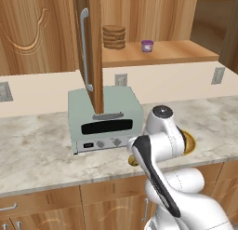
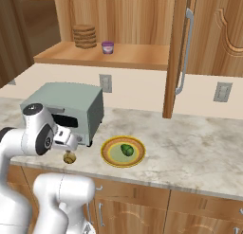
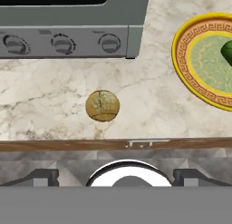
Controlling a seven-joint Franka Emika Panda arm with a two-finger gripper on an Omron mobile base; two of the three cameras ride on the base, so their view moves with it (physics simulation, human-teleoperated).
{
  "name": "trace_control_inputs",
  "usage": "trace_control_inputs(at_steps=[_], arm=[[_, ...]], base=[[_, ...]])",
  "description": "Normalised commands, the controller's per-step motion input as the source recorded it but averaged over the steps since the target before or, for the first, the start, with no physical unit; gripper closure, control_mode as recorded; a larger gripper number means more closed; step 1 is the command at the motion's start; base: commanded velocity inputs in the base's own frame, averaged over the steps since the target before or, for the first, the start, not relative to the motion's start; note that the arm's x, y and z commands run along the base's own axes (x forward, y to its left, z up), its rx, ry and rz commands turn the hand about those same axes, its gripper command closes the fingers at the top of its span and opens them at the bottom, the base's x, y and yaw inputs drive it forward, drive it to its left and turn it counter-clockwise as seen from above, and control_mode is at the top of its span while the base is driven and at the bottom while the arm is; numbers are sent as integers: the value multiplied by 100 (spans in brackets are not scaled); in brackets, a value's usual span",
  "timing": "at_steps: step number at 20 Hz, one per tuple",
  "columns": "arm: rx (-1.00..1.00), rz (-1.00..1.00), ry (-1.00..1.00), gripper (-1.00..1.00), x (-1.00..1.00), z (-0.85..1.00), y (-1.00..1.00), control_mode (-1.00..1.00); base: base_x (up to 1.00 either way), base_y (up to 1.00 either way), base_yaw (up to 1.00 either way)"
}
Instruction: Pick the avocado and bread from the counter and place them on the plate. Then pick the jam from the cabinet and place it next to the plate. Lastly close the cabinet door.
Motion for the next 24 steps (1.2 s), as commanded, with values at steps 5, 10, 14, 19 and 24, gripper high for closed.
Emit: trace_control_inputs(at_steps=[5,10,14,19,24], arm=[[1,0,0,-100,9,-20,3,-100],[0,0,1,-100,18,-20,3,-100],[0,0,2,-100,15,-18,7,-100],[0,0,4,-100,19,-17,10,-100],[0,0,5,-100,22,-21,3,-100]], base=[[0,0,0],[0,0,0],[0,0,0],[0,0,0],[0,0,0]])
